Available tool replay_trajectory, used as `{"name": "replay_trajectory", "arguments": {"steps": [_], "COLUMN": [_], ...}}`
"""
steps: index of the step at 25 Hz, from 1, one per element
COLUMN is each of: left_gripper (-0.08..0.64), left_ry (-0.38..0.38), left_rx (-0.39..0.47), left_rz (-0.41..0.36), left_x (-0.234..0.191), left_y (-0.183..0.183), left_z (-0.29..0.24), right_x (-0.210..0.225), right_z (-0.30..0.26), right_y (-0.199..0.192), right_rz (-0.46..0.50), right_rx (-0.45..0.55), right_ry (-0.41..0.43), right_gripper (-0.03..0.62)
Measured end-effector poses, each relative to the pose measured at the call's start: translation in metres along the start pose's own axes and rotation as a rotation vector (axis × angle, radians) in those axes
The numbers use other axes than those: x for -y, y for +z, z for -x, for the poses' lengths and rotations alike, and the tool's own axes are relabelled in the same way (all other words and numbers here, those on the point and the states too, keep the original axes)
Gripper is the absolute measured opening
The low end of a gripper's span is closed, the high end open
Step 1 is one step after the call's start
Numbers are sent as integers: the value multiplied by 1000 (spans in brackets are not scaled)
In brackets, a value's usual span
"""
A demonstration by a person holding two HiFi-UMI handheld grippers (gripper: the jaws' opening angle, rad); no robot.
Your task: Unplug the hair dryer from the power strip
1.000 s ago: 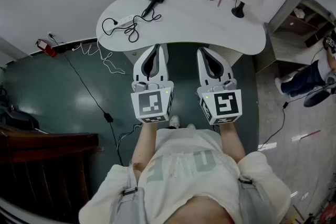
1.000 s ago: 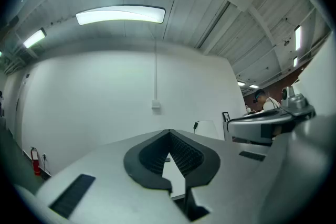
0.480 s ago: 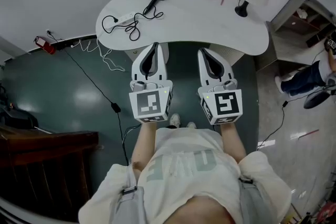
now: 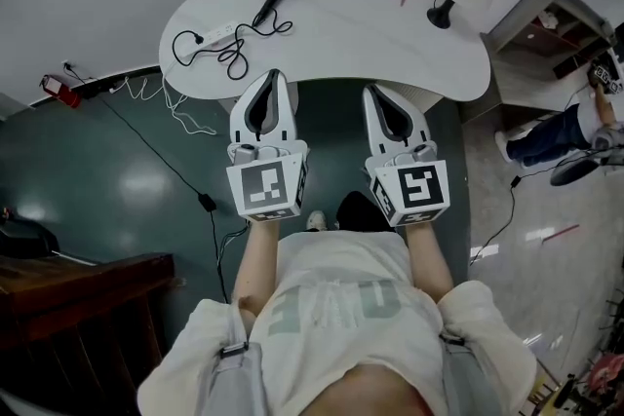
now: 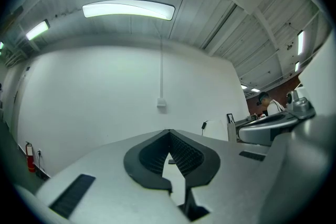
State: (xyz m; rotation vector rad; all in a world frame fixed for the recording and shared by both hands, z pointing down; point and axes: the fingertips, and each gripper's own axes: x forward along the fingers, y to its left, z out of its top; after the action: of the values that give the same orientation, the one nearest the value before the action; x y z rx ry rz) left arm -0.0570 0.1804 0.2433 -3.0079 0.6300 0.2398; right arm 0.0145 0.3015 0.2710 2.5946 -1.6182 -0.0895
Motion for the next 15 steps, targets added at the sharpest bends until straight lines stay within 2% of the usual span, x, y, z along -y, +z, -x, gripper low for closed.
{"name": "replay_trajectory", "arguments": {"steps": [7, 11, 15], "left_gripper": [12, 12, 12], "left_ry": [8, 5, 8], "left_rx": [13, 33, 36], "left_rz": [25, -5, -34], "left_x": [-13, -9, -12], "left_y": [-12, -14, -16], "left_z": [-34, -63, -101], "right_x": [28, 47, 64], "right_z": [-22, -52, -103], "right_y": [-7, -3, -1], "right_rz": [-24, -21, -32], "right_rx": [10, 55, 86], "right_ry": [-43, -24, 20], "right_gripper": [20, 19, 20]}}
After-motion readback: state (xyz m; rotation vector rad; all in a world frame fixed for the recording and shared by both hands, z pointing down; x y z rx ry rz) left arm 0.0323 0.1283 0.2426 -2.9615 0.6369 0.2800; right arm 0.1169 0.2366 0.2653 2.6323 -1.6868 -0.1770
